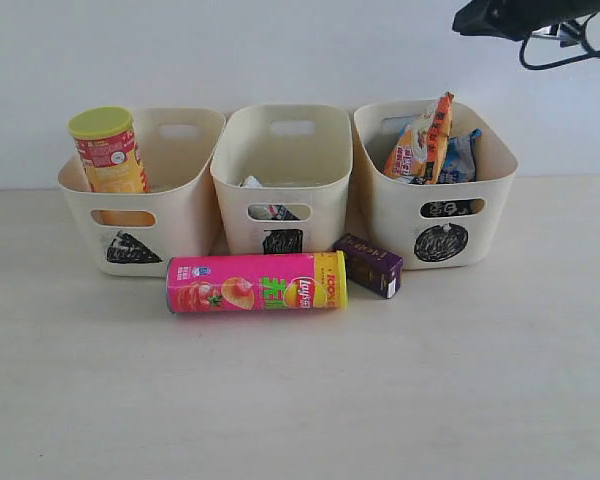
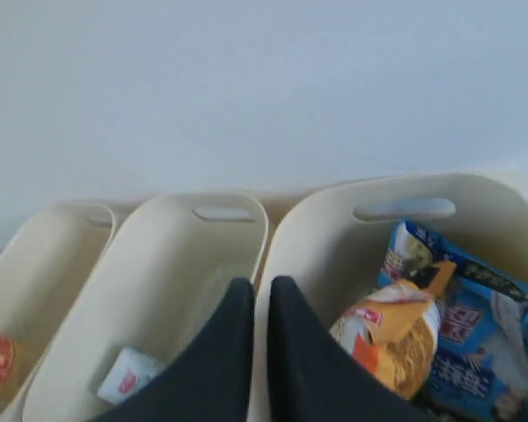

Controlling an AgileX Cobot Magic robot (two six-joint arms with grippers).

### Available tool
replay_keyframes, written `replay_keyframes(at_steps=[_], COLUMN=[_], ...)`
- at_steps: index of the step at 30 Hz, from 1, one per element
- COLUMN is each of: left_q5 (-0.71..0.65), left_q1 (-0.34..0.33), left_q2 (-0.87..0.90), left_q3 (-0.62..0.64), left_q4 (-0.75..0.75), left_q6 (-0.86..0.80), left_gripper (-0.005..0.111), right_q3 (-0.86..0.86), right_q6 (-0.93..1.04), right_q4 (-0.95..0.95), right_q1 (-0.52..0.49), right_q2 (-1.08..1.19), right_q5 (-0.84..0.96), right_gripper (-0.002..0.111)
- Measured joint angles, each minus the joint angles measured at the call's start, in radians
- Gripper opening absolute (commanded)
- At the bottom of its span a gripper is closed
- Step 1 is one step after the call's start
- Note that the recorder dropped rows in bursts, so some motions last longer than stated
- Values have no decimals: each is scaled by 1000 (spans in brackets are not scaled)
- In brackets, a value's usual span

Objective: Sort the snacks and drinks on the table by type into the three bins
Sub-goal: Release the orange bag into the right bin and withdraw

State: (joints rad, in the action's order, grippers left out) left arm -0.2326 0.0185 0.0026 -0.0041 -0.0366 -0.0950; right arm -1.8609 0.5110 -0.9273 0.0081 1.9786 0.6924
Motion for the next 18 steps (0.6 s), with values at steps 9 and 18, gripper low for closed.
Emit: replay_keyframes(at_steps=[9, 18], left_q5=[0, 0], left_q1=[0, 0], left_q2=[0, 0], left_q3=[0, 0], left_q4=[0, 0], left_q6=[0, 0], left_gripper=[4, 4], right_q3=[189, 715], right_q6=[-179, -165], right_q4=[273, 307], right_q1=[-6, -6], right_q2=[-218, -766], right_q5=[161, 2], right_gripper=[0, 0])
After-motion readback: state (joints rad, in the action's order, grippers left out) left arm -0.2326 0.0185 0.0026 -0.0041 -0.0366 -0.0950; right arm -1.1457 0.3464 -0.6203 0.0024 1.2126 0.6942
